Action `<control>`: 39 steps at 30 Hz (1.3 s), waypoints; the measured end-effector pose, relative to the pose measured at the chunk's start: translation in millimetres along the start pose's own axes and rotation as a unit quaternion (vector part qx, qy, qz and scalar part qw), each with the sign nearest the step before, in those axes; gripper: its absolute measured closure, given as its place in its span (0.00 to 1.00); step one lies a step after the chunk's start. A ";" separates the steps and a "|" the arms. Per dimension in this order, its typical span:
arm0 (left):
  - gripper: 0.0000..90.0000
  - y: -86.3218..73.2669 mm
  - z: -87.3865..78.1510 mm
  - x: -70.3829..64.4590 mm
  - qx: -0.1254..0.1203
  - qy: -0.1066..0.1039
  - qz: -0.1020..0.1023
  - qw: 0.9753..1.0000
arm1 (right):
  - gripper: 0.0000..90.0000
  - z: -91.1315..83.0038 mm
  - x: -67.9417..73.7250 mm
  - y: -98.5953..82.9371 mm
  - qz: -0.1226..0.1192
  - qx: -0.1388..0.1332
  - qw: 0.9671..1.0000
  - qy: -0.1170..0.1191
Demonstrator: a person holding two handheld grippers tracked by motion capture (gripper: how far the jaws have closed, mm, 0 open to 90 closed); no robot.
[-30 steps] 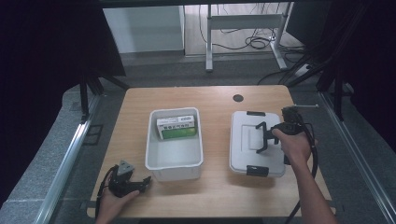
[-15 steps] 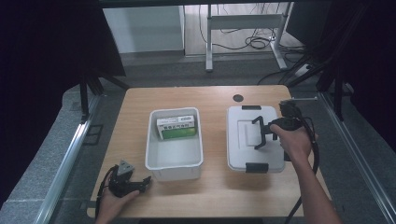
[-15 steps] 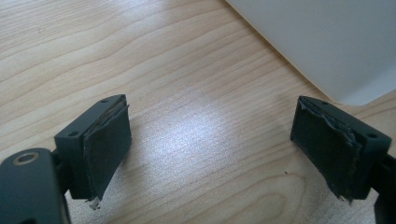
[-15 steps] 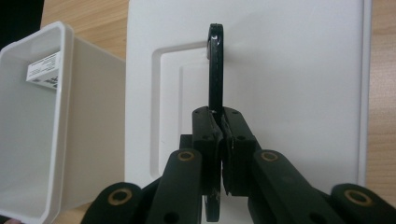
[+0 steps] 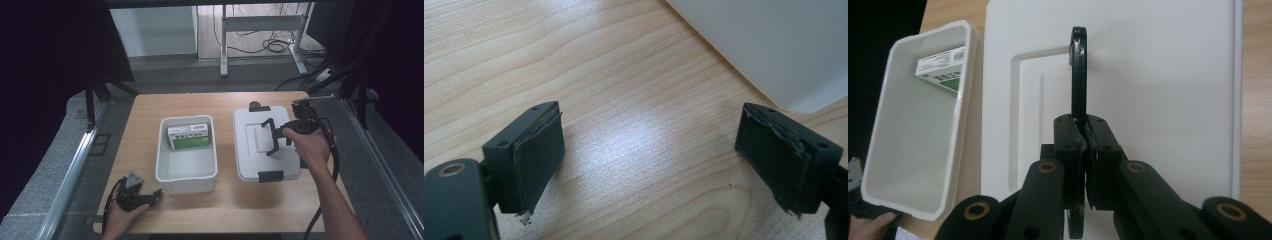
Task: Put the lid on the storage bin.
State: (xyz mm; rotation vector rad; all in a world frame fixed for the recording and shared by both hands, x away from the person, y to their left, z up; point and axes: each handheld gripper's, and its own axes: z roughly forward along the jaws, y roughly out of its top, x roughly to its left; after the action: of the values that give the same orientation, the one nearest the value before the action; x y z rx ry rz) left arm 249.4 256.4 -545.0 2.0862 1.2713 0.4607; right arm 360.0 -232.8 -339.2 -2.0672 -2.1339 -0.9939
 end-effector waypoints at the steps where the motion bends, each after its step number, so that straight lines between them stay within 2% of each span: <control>1: 0.13 0.0 0.0 0.0 0.000 0.000 0.000 1.000 | 0.95 -0.7 2.6 0.5 -0.004 -0.001 1.000 0.001; 4: 0.13 0.0 0.0 0.0 0.000 0.000 0.000 1.000 | 0.95 -3.1 9.8 1.8 -0.012 0.000 1.000 0.006; 8: 0.13 0.0 0.0 0.0 0.000 0.000 0.000 1.000 | 0.95 -4.4 18.6 4.5 -0.009 0.001 1.000 0.016; 19: 0.13 0.0 -0.1 0.1 0.001 0.000 0.001 1.000 | 0.95 -8.4 43.1 11.2 -0.026 0.000 0.999 0.021; 32: 0.13 0.0 -0.2 0.1 0.002 0.000 0.000 1.000 | 0.95 0.7 68.3 15.4 -0.036 0.008 0.999 0.034; 39: 0.13 0.0 0.0 0.0 0.001 -0.001 -0.001 1.000 | 0.95 8.2 82.5 18.0 -0.036 0.014 0.998 0.051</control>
State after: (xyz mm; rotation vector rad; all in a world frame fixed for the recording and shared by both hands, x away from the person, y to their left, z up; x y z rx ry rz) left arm 249.4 256.5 -545.1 2.0867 1.2722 0.4576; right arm 368.9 -156.6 -303.0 -1.8969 -2.1712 -1.0470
